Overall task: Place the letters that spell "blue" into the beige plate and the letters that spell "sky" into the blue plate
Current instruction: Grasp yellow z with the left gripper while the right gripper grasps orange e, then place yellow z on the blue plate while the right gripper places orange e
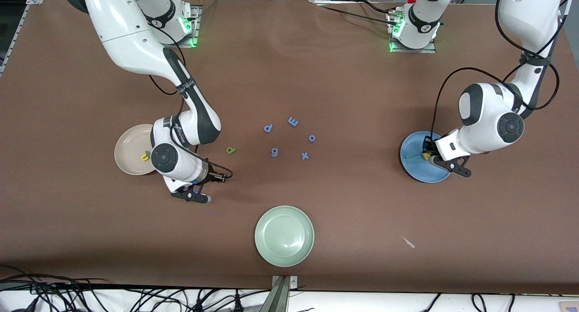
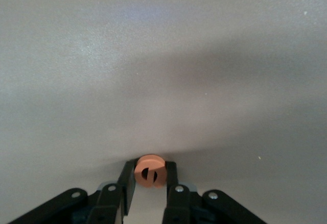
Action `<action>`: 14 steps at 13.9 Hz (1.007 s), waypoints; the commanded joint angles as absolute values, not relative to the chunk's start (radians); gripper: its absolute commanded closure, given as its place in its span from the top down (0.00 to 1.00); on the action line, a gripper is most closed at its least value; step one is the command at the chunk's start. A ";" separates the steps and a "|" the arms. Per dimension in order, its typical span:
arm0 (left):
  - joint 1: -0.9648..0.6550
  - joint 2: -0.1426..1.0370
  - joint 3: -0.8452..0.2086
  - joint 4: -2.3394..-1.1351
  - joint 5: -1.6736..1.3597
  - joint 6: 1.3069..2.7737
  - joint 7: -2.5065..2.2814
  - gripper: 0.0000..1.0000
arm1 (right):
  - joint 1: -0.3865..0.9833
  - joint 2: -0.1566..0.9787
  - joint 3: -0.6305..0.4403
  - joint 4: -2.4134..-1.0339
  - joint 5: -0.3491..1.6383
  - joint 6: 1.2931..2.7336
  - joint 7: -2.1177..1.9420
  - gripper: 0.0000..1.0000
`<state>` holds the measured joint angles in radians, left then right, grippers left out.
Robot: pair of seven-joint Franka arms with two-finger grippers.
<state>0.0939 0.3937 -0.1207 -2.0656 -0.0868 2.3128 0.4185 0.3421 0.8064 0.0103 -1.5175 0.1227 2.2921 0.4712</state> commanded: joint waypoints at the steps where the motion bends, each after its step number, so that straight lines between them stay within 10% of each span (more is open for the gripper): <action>1: 0.091 0.391 -0.127 -2.069 -0.069 2.322 0.408 0.80 | 0.336 0.798 0.006 -1.499 0.126 2.240 0.424 0.09; 2: 0.091 0.390 -0.129 -2.069 -0.071 2.322 0.407 1.00 | 0.331 0.770 0.000 -1.502 0.126 2.194 0.357 0.09; 14: 0.046 -0.160 -0.126 -2.200 -0.068 2.099 0.407 1.00 | 0.327 0.503 -0.270 -1.867 0.118 2.068 -0.241 0.09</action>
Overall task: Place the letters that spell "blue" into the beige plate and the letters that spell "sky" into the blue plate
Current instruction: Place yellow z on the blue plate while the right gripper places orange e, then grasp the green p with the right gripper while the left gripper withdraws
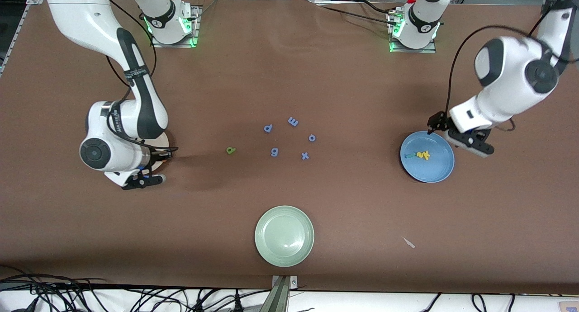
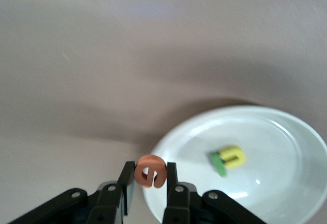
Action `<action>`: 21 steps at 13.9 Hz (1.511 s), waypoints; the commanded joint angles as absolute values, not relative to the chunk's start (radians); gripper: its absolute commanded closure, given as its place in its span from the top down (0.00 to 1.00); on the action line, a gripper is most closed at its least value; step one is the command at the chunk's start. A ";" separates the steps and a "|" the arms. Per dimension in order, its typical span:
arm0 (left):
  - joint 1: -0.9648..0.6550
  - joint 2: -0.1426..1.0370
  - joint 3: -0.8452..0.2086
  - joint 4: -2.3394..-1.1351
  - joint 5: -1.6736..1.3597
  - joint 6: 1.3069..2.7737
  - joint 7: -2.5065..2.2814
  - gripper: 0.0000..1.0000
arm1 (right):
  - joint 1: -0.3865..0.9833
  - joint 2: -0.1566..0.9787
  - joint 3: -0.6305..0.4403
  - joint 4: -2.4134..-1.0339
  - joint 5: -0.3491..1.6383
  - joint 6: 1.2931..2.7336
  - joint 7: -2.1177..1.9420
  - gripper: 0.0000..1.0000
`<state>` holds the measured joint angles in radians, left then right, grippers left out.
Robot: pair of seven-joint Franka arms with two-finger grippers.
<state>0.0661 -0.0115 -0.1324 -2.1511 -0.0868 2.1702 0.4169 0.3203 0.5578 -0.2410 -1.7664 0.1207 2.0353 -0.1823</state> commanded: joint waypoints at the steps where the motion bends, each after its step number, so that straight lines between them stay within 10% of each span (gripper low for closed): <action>1: 0.037 -0.211 -0.124 -2.194 -0.048 2.051 0.405 1.00 | 0.327 0.505 -0.278 -1.871 0.118 2.066 -0.245 0.10; 3: -0.009 -0.311 -0.114 -2.181 0.024 1.973 0.373 1.00 | 0.325 0.515 -0.284 -1.871 0.118 2.056 -0.238 0.34; 4: -0.027 -0.327 -0.101 -2.128 0.029 1.892 0.317 1.00 | 0.324 0.521 -0.284 -1.870 0.120 2.045 -0.230 0.99; 14: -0.032 -0.065 0.021 -1.654 -0.020 1.536 0.186 1.00 | 0.521 0.528 -0.265 -1.813 0.319 2.095 0.372 1.00; 21: -0.058 -0.049 0.015 -1.631 -0.020 1.513 0.048 1.00 | 0.704 0.564 -0.265 -1.879 0.319 2.344 0.951 1.00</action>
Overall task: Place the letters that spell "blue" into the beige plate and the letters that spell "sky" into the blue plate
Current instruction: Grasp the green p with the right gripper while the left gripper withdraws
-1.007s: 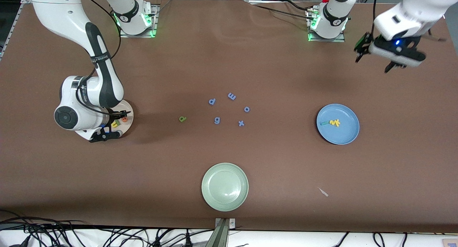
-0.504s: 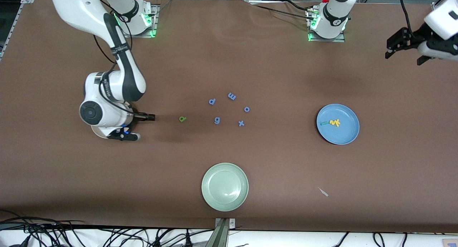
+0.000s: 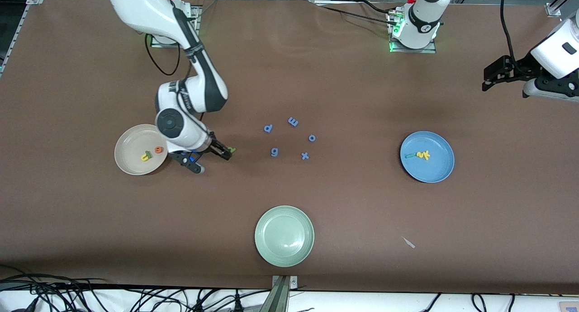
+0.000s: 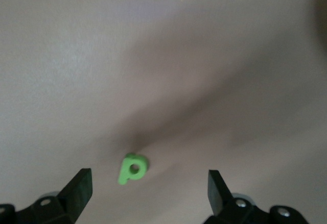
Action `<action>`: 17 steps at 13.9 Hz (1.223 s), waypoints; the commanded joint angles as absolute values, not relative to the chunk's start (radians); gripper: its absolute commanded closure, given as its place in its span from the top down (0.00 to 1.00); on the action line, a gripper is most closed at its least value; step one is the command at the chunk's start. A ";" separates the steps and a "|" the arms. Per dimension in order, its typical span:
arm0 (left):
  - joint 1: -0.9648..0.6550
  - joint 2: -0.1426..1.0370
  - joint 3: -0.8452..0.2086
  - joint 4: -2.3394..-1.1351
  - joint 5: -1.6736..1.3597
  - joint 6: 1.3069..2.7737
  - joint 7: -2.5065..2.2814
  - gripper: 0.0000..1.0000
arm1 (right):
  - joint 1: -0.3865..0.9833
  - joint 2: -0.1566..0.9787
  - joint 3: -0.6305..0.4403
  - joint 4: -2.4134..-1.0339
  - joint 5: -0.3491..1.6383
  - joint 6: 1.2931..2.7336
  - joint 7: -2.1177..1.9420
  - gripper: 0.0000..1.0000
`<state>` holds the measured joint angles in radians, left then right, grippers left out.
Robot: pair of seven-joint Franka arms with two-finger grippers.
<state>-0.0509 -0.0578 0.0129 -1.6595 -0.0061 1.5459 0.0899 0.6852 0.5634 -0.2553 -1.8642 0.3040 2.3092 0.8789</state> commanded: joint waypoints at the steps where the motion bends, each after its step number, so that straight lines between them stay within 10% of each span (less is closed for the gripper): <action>1: -0.057 -0.049 0.015 -1.631 -0.020 1.509 0.048 1.00 | 0.706 0.572 -0.265 -1.879 0.321 2.348 0.966 1.00; 9: -0.055 -0.038 0.015 -1.631 -0.021 1.508 0.049 1.00 | 0.739 0.589 -0.249 -1.939 0.322 2.479 1.003 0.95; 14: -0.054 -0.038 0.015 -1.632 -0.021 1.508 0.051 1.00 | 0.738 0.597 -0.245 -1.939 0.322 2.497 1.000 0.28; 17: -0.052 -0.038 0.015 -1.631 -0.021 1.506 0.051 1.00 | 0.739 0.604 -0.245 -1.936 0.322 2.503 0.999 0.12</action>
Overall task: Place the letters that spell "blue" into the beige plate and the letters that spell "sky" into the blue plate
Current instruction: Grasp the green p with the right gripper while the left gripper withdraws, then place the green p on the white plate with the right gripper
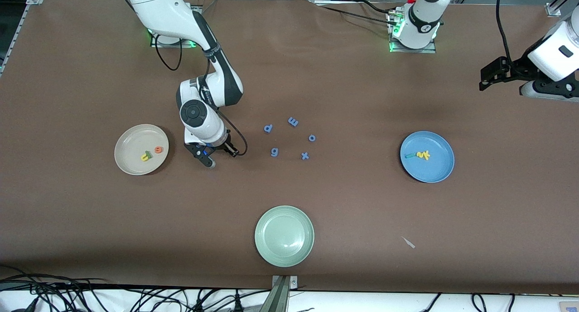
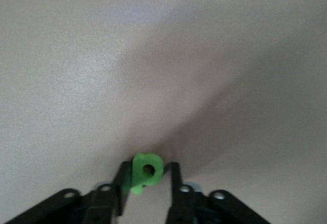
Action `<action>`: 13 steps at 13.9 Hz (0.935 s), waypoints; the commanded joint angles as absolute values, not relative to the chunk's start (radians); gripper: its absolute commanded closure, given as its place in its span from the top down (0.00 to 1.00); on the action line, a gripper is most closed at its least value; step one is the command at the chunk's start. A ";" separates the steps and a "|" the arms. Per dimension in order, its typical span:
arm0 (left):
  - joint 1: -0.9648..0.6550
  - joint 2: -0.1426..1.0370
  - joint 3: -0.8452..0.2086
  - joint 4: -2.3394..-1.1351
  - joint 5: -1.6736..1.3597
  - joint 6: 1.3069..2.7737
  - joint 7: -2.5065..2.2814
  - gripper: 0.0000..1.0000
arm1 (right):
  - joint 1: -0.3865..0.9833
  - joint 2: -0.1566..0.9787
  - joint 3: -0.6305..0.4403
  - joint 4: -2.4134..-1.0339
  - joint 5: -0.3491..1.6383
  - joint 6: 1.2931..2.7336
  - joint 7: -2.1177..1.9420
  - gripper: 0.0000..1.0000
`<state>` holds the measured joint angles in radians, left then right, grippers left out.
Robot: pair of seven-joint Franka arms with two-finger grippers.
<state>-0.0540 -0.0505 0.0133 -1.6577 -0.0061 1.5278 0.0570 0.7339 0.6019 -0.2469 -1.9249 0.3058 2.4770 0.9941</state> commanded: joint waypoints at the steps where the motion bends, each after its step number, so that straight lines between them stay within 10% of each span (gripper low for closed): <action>1: -0.052 -0.038 0.015 -1.631 -0.021 1.506 0.051 1.00 | 0.738 0.604 -0.245 -1.936 0.322 2.511 0.996 0.09; 13: -0.052 -0.040 0.014 -1.631 -0.021 1.489 0.052 1.00 | 0.732 0.465 -0.426 -1.945 0.305 2.181 0.409 0.00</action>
